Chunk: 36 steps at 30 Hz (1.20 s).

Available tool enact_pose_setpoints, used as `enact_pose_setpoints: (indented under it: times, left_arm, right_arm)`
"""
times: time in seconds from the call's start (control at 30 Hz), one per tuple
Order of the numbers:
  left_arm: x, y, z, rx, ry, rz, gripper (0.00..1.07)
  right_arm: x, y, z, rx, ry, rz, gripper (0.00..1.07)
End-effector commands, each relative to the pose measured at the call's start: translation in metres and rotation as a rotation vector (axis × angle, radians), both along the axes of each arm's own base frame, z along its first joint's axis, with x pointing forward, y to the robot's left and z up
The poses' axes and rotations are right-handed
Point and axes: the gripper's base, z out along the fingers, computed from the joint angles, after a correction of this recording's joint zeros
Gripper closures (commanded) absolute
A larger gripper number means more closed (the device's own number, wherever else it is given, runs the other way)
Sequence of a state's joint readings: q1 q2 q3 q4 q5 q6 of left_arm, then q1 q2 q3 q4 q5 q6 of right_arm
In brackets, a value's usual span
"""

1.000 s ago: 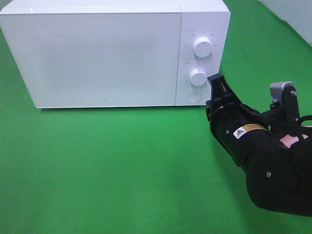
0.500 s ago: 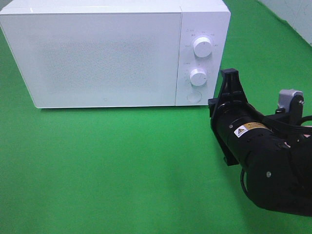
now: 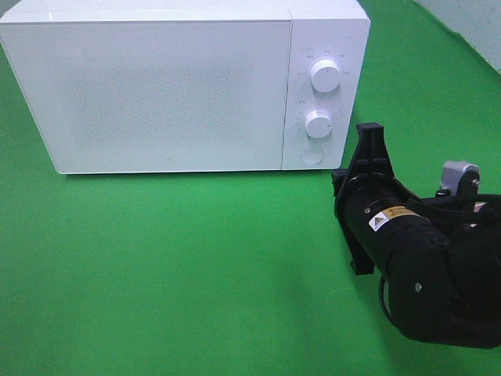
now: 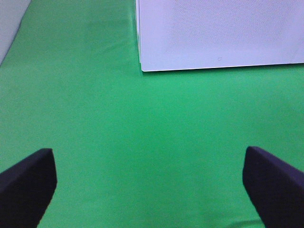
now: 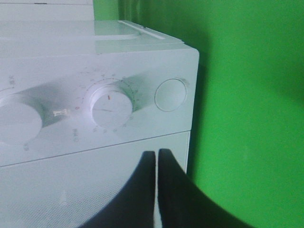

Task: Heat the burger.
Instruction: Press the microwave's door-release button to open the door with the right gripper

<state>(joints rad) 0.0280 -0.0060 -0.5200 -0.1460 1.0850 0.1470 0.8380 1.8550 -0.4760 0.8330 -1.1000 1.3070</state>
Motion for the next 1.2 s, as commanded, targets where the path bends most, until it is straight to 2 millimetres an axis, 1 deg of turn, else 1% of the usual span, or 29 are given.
enact_pose_setpoints:
  times: [0.03, 0.07, 0.1, 0.13, 0.17, 0.2, 0.3, 0.37, 0.4, 0.43, 0.53, 0.57, 0.6, 0.73, 0.97, 1.03, 1.2]
  left_arm:
    - [-0.002, 0.000, 0.000, -0.006, -0.024, 0.003, 0.07]
    - [-0.002, 0.000, 0.000, -0.006, -0.024, 0.003, 0.07]
    - [-0.002, 0.000, 0.000, -0.006, -0.024, 0.003, 0.07]
    - [-0.002, 0.000, 0.000, -0.006, -0.024, 0.003, 0.07]
    - [-0.002, 0.000, 0.000, -0.006, -0.024, 0.003, 0.07]
    - [-0.002, 0.000, 0.000, -0.006, -0.024, 0.003, 0.07]
    - [-0.002, 0.000, 0.000, -0.006, -0.024, 0.003, 0.07]
    - [-0.002, 0.000, 0.000, -0.006, -0.024, 0.003, 0.07]
    - [-0.002, 0.000, 0.000, -0.006, -0.024, 0.003, 0.07]
    - [-0.002, 0.000, 0.000, -0.006, -0.024, 0.003, 0.07]
    - [-0.002, 0.000, 0.000, -0.006, -0.024, 0.003, 0.07]
    - [-0.002, 0.000, 0.000, -0.006, -0.024, 0.003, 0.07]
    - [-0.002, 0.000, 0.000, -0.006, -0.024, 0.003, 0.07]
    - [-0.002, 0.000, 0.000, -0.006, -0.024, 0.003, 0.07]
    - [-0.002, 0.000, 0.000, -0.006, -0.024, 0.003, 0.07]
    - [-0.002, 0.000, 0.000, -0.006, -0.024, 0.003, 0.07]
    - [-0.002, 0.000, 0.000, -0.006, -0.024, 0.003, 0.07]
  right_arm:
    - [0.004, 0.002, -0.001, 0.024, 0.012, 0.007, 1.07]
    - [0.010, 0.003, -0.005, 0.042, 0.028, 0.018, 1.07]
    - [0.010, 0.003, -0.005, 0.042, 0.028, 0.018, 1.07]
    - [0.016, 0.005, -0.006, 0.054, 0.028, 0.030, 1.07]
    - [0.016, 0.005, -0.006, 0.054, 0.028, 0.030, 1.07]
    - [0.021, 0.007, -0.008, 0.062, 0.029, 0.029, 1.07]
    - [0.027, 0.008, -0.009, 0.065, 0.036, 0.020, 1.07]
    - [0.037, 0.008, -0.011, 0.070, 0.034, 0.013, 1.07]
    - [0.037, 0.008, -0.011, 0.070, 0.034, 0.013, 1.07]
    - [0.042, 0.007, -0.012, 0.073, 0.041, 0.008, 1.07]
    - [0.044, 0.008, -0.013, 0.074, 0.041, 0.007, 1.07]
    - [0.048, 0.008, -0.015, 0.080, 0.039, 0.008, 1.07]
    - [0.048, 0.008, -0.015, 0.080, 0.039, 0.008, 1.07]
    - [0.059, 0.010, -0.021, 0.090, 0.045, 0.007, 1.07]
    - [0.068, 0.013, -0.027, 0.091, 0.067, 0.011, 1.07]
    - [0.077, 0.015, -0.033, 0.092, 0.065, 0.002, 1.07]
    - [0.084, 0.012, -0.037, 0.090, 0.069, -0.009, 1.07]
